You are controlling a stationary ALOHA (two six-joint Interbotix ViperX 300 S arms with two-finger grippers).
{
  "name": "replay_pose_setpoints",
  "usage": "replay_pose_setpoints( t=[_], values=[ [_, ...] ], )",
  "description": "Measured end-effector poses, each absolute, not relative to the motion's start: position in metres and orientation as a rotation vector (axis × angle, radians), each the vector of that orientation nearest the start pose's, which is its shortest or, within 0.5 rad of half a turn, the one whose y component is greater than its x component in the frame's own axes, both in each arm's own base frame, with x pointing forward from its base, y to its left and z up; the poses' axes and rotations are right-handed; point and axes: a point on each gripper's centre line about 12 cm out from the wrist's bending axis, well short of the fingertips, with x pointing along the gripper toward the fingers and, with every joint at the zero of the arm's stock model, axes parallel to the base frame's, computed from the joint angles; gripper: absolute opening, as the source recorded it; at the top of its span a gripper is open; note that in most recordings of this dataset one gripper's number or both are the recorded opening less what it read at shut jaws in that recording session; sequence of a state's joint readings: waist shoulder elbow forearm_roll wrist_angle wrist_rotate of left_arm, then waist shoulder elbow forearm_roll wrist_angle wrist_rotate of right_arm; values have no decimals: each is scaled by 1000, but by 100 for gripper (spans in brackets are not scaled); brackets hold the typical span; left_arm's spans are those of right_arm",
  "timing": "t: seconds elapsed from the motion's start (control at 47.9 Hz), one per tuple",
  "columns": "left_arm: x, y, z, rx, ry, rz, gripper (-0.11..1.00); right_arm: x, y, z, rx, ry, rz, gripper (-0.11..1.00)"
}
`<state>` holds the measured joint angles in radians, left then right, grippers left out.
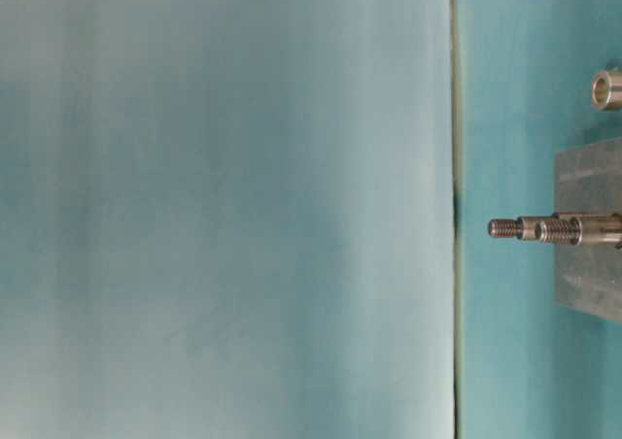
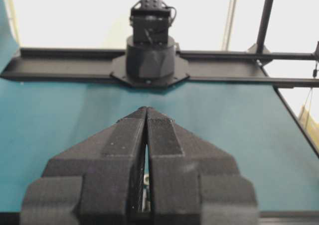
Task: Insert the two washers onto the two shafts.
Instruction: 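Move the right gripper over the upper washer beside the block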
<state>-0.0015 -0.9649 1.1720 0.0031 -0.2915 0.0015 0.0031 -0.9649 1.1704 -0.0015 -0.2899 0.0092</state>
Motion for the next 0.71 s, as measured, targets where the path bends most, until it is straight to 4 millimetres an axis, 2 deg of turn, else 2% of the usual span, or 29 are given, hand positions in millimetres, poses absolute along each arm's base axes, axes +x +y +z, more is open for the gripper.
replay_pose_setpoints(
  t=[0.146, 0.292, 0.417, 0.542, 0.709],
  values=[
    [204, -2, 284, -62, -21, -12, 0, 200, -5, 288, 72, -18, -26, 1],
    [215, 0, 278, -81, 133, 4, 0, 204, -19, 273, 139, 194, -107, 1],
    [222, 4, 274, -78, 283, 29, 0, 211, -33, 268, 161, 370, -168, 1],
    [226, 5, 259, -72, 459, 38, 0, 222, -41, 262, 170, 484, -196, 1],
    [235, 5, 244, -49, 568, 36, 0, 246, -49, 238, 189, 671, -215, 1]
  ],
)
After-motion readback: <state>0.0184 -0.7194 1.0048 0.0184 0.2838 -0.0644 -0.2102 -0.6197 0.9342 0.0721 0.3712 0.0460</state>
